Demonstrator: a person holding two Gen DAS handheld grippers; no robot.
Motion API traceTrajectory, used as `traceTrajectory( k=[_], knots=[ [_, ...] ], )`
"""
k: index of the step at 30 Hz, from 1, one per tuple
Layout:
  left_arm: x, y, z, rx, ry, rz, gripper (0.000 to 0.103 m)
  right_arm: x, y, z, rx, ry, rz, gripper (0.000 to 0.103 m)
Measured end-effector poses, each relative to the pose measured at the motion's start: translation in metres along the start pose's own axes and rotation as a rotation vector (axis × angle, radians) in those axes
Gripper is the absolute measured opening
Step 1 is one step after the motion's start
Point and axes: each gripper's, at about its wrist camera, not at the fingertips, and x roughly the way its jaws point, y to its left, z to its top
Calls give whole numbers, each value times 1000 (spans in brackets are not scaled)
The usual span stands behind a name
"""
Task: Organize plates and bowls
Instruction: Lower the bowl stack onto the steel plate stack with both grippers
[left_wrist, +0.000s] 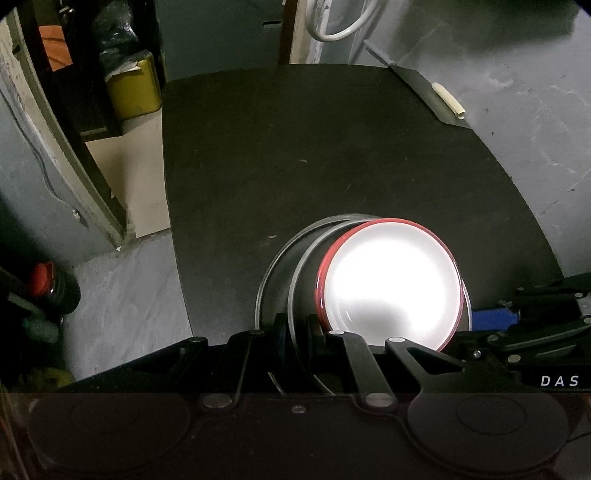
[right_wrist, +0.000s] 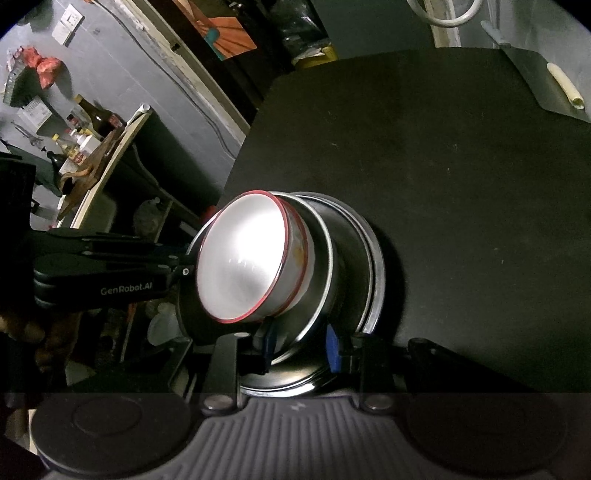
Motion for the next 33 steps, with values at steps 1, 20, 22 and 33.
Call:
traceTrajectory(
  k=[1, 20, 22, 33],
  knots=[
    [1, 0, 0, 0, 1, 0, 9, 0, 1, 0, 1, 1, 0, 32],
    [3, 2, 1, -7, -4, 2, 9, 4, 0, -5, 20, -28, -7, 34],
    [3, 0, 0, -4, -8, 7, 10, 3, -1, -8, 22, -35, -10, 34],
    [0, -4, -2, 17, -28, 52, 18, 1, 2, -16, 48, -76, -32, 34]
  ],
)
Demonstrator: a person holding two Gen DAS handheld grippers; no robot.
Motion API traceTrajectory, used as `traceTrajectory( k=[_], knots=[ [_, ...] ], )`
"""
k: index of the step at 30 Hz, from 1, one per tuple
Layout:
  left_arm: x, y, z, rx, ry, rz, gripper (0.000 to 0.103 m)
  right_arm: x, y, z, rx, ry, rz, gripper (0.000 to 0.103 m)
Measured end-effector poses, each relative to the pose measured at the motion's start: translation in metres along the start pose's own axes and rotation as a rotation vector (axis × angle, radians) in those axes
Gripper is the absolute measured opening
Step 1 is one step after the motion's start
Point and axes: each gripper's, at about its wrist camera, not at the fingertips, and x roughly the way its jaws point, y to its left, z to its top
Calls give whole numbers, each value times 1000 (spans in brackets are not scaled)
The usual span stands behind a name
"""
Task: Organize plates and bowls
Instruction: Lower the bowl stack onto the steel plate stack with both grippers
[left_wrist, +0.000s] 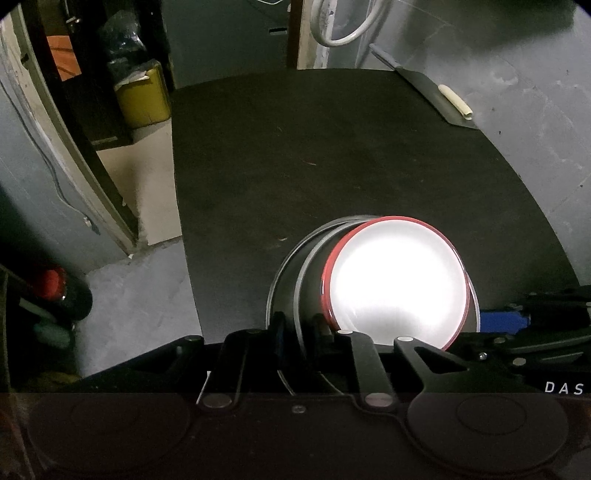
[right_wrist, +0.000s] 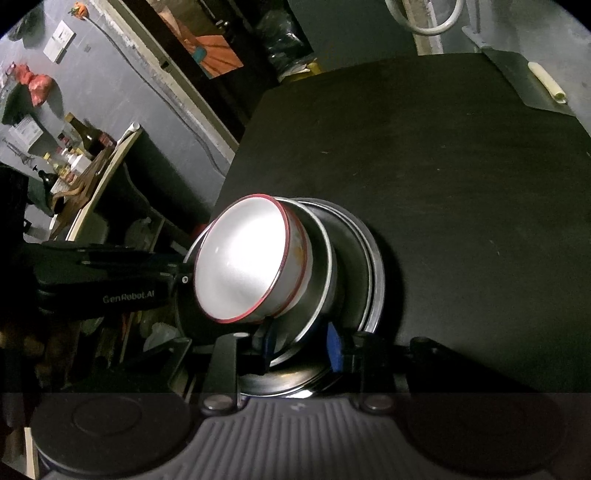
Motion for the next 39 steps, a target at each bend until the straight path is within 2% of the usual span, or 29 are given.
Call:
traceTrajectory(
  k=[12, 14, 15, 16, 20, 26, 28, 31, 39],
  knots=[
    [-4, -7, -4, 16, -13, 36, 21, -6, 3, -9, 27, -42, -48, 39],
    [-5, -9, -5, 26, -16, 73, 36, -7, 5, -11, 26, -48, -55, 39],
    [-5, -11, -5, 30, -14, 118, 53, -8, 5, -11, 24, -50, -58, 40],
    [-5, -11, -6, 37, -22, 150, 60, -8, 6, -12, 22, -52, -60, 41],
    [-8, -8, -8, 21, -33, 134, 61, -11, 10, -11, 11, -56, -68, 47],
    [-14, -10, -10, 22, -51, 163, 75, -16, 12, -13, 11, -66, -72, 59],
    [-17, -7, -12, 8, -52, 172, 84, -18, 14, -14, 7, -72, -74, 64],
    [-21, -2, -15, -35, -55, 163, 92, -22, 15, -17, -1, -79, -84, 69],
    [-35, -6, -26, -80, -105, 171, 100, -41, 19, -24, -39, -122, -110, 83]
  ],
)
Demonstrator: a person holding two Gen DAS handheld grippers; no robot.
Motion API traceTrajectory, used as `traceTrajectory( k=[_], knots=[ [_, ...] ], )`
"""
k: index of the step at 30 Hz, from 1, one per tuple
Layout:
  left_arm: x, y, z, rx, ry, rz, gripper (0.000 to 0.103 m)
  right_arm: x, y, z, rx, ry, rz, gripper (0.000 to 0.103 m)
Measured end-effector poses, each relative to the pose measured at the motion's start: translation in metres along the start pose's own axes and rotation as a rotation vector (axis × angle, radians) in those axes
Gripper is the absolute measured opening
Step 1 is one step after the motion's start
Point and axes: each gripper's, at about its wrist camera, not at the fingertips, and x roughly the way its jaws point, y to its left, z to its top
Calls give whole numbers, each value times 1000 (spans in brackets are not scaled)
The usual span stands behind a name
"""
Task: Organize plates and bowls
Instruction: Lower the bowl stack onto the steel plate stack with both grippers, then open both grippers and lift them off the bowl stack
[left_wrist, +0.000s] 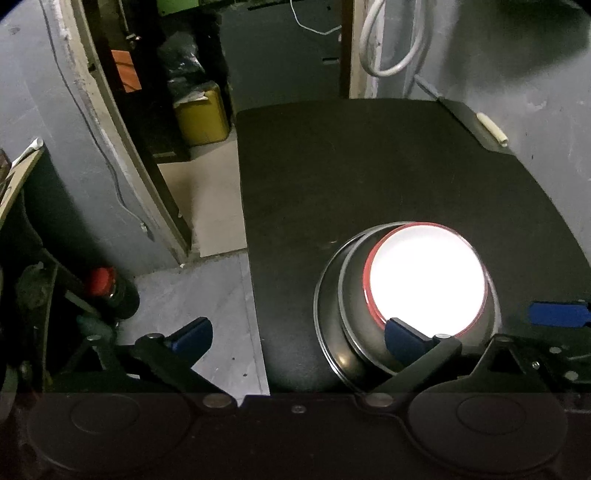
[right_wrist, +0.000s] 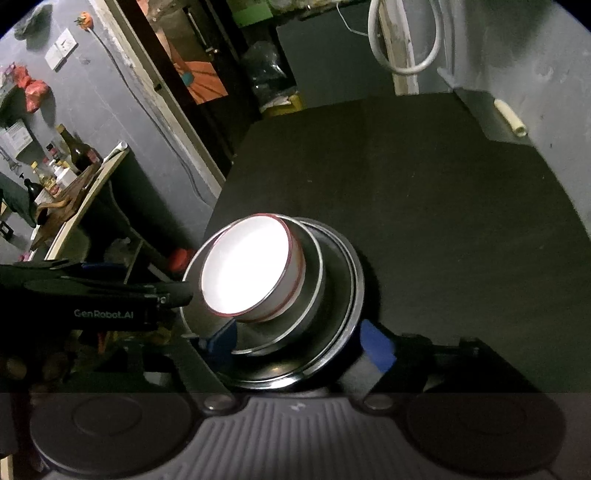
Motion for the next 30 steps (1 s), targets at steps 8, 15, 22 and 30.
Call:
traceTrajectory(
  k=[8, 15, 22, 30],
  knots=[
    [-20, -8, -15, -74, -71, -4, 102, -29, -3, -11, -21, -62, -21, 98],
    [-44, -17, -35, -187, -166, -18, 102, -54, -15, -28, 11, -157, 0, 103],
    [-74, -27, -67, -240, -266, -71, 102, -73, -16, -45, 43, -261, -2, 103],
    [-85, -26, -85, -211, -276, -46, 102, -88, 1, -58, 62, -326, -78, 103]
  ],
)
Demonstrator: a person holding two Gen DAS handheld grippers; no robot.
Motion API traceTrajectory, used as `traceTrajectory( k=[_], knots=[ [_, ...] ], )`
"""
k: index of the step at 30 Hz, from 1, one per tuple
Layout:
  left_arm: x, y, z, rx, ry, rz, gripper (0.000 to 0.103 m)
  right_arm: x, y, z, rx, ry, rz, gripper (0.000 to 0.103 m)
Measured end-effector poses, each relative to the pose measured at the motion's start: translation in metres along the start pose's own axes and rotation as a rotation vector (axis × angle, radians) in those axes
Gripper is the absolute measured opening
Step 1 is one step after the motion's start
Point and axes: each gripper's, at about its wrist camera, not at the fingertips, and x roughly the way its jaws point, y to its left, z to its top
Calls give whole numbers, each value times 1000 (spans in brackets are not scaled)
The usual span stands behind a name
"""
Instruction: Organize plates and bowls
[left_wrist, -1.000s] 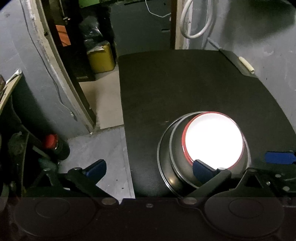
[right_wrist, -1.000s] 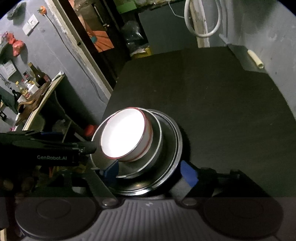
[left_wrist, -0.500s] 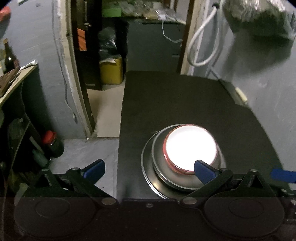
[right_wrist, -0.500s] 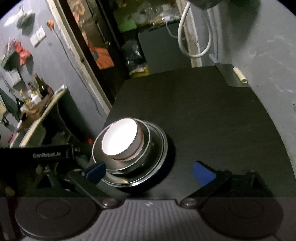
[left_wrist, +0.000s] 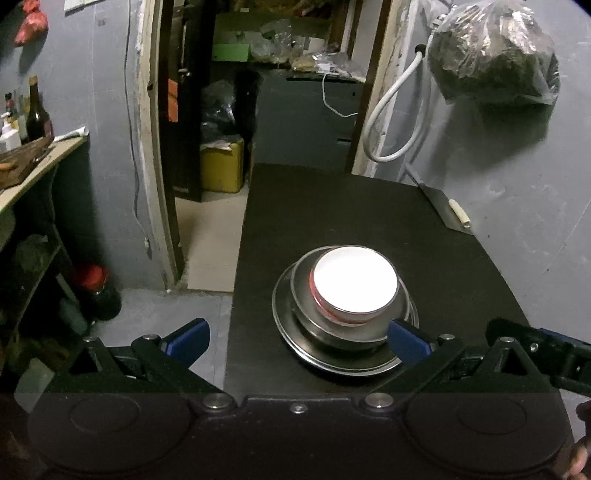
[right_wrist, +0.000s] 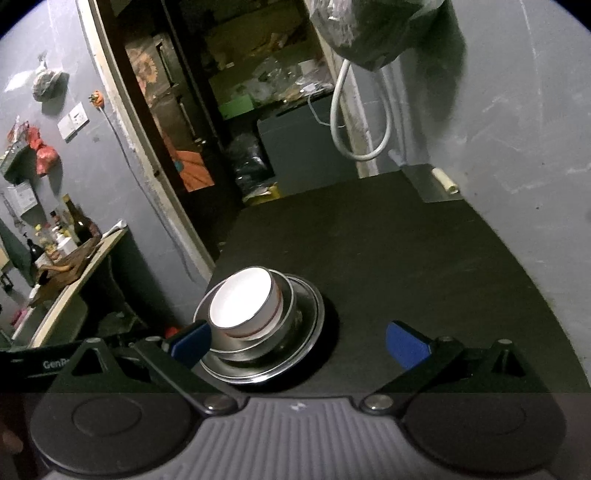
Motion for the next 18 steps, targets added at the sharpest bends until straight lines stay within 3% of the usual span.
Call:
traceTrajectory(
  k=[8, 18],
  knots=[
    [-28, 33, -13, 14, -41, -56, 102, -25, 35, -18, 0, -55, -98, 103],
    [-55, 59, -22, 99, -77, -81, 102, -44, 71, -34, -17, -107, -125, 103]
  ],
)
